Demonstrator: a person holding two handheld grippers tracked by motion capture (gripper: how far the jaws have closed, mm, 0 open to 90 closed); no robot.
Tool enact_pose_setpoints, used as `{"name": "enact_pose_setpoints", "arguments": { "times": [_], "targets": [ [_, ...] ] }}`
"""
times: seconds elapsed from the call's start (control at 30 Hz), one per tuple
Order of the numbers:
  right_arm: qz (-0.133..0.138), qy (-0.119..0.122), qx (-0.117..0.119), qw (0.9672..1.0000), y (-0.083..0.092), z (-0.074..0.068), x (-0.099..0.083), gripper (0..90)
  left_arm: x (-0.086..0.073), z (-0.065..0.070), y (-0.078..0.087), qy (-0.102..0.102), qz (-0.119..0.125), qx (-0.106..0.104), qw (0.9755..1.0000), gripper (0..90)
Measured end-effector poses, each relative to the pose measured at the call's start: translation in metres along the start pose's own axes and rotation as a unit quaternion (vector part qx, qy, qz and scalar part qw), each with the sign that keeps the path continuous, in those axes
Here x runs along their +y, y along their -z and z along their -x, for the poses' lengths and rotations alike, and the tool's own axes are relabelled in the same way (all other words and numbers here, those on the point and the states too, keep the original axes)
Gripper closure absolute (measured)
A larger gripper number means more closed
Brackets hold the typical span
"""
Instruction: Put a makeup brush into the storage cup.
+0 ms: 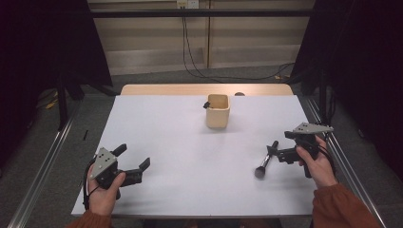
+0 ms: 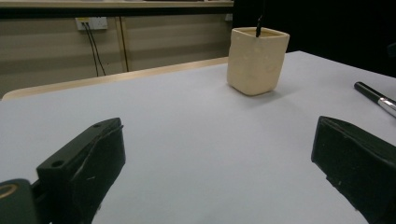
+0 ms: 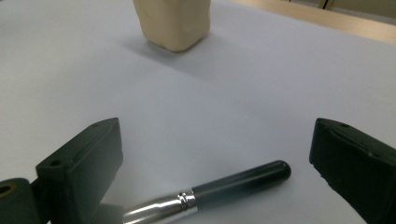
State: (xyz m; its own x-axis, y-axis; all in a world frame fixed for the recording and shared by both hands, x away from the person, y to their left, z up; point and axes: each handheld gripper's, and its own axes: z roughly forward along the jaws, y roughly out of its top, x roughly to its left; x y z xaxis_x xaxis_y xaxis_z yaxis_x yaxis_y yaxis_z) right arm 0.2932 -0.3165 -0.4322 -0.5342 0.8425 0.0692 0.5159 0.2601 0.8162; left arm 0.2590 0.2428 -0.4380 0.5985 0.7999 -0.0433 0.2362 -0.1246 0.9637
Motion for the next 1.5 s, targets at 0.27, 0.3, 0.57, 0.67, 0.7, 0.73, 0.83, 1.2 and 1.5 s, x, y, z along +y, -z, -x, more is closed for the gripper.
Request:
{"name": "enact_pose_setpoints", "arguments": {
  "times": [0.27,0.3,0.57,0.67,0.7,0.73,0.83,1.2,1.5],
  "targets": [
    [-0.037,0.017,0.026,0.9988,0.003,0.007,0.006,1.8,0.000,-0.001,0.000,0.001,-0.002,0.005,1.0000,2.9],
    [-0.043,0.021,0.030,0.9984,0.003,0.008,0.006,1.8,0.000,-0.001,0.000,0.001,-0.002,0.004,1.0000,3.0],
    [-0.102,0.034,0.060,0.9924,-0.001,0.018,0.008,2.4,0.000,0.000,-0.002,0.000,-0.004,0.001,1.0000,3.1],
    [-0.127,0.048,0.071,0.9883,-0.004,0.022,0.011,2.3,0.000,-0.001,-0.001,0.000,-0.005,0.002,1.0000,3.1],
    [-0.131,0.051,0.070,0.9876,-0.004,0.022,0.012,2.3,0.000,-0.001,-0.001,0.001,-0.004,0.003,1.0000,3.1],
    [-0.136,0.052,0.073,0.9867,-0.005,0.023,0.013,2.3,0.000,-0.001,-0.001,0.001,-0.005,0.003,1.0000,3.1],
    [-0.152,0.064,0.078,0.9832,-0.008,0.024,0.016,2.4,0.000,-0.001,-0.001,0.000,-0.005,0.003,1.0000,3.1],
    [-0.175,0.140,0.080,0.9713,-0.017,0.027,0.019,3.1,-0.001,-0.002,-0.001,0.003,-0.009,0.006,0.9999,3.1],
    [-0.238,0.226,0.110,0.9382,-0.030,0.016,0.022,3.8,-0.001,-0.002,-0.001,0.003,-0.008,0.004,1.0000,3.1]
  ]
}}
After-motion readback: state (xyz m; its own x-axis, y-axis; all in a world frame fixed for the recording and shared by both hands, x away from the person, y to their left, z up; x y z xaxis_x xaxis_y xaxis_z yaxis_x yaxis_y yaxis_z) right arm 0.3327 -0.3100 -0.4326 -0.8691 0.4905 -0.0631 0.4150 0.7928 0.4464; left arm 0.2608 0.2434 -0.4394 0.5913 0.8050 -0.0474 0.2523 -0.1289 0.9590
